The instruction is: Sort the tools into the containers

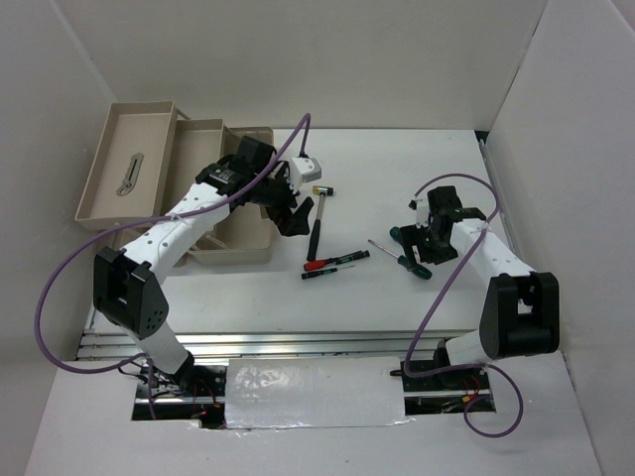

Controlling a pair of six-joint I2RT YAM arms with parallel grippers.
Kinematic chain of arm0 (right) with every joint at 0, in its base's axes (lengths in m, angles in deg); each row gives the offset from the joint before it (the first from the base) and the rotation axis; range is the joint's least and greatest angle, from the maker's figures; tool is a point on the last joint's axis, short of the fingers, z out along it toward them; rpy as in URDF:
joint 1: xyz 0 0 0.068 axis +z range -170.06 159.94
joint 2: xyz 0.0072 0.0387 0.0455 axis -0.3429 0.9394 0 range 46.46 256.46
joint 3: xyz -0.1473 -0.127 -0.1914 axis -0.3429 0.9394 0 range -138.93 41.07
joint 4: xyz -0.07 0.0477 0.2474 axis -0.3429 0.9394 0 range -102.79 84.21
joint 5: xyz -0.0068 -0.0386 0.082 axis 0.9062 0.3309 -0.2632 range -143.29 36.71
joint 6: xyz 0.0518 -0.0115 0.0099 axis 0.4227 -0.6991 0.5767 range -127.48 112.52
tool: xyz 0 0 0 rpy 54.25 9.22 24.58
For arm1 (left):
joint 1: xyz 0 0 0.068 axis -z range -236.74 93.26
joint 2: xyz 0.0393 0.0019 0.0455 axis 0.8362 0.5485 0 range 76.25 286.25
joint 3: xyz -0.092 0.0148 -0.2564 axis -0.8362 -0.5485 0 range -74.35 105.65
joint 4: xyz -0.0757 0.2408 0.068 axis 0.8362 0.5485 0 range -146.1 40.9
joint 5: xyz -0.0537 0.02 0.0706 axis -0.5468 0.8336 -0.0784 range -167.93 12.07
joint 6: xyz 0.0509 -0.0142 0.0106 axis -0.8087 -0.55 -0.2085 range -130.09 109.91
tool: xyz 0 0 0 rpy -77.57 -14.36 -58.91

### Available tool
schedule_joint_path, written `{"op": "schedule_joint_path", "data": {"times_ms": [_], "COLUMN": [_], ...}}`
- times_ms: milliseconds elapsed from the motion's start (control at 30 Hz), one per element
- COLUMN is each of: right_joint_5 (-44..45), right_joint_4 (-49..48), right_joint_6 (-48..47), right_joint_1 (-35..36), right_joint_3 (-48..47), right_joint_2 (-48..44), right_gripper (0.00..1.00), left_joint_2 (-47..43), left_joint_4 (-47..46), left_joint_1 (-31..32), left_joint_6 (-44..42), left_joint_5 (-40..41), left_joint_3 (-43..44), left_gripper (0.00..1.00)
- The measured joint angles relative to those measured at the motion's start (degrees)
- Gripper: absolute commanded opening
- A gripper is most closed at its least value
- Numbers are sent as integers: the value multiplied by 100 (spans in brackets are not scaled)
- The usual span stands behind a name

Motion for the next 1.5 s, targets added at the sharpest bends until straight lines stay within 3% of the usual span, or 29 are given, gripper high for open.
{"op": "schedule_joint_path", "data": {"times_ms": [267, 667, 800, 967, 1300, 1467, 1500], "right_joint_5": [306, 584, 586, 605, 802, 813, 802], "right_joint_4": [-140, -345, -339, -317, -98, 94, 136], "right_joint_6": [-227, -564, -710, -839, -831, -723, -708], "right_joint_1": [310, 623, 765, 1056, 1309, 1318, 1322], "right_joint_3": [0, 2, 9, 9, -424, -730, -769], "right_joint_2": [492, 1029, 1106, 1318, 1731, 2015, 2052], "right_gripper": [78, 53, 53, 62, 63, 55, 47], "left_joint_2": [0, -118, -221, -374, -468, -481, -492], "left_joint_4": [-376, -726, -774, -916, -944, -990, -1019], "left_joint_1": [177, -48, -131, -195, -236, -258, -269], "left_joint_6": [299, 730, 774, 885, 894, 901, 916], "left_joint_5": [13, 31, 28, 4, 0, -15, -22], "left_joint_3": [-254, -645, -723, -798, -1093, -1097, -1108], "left_gripper": [99, 97, 97, 96, 96, 95, 95]}}
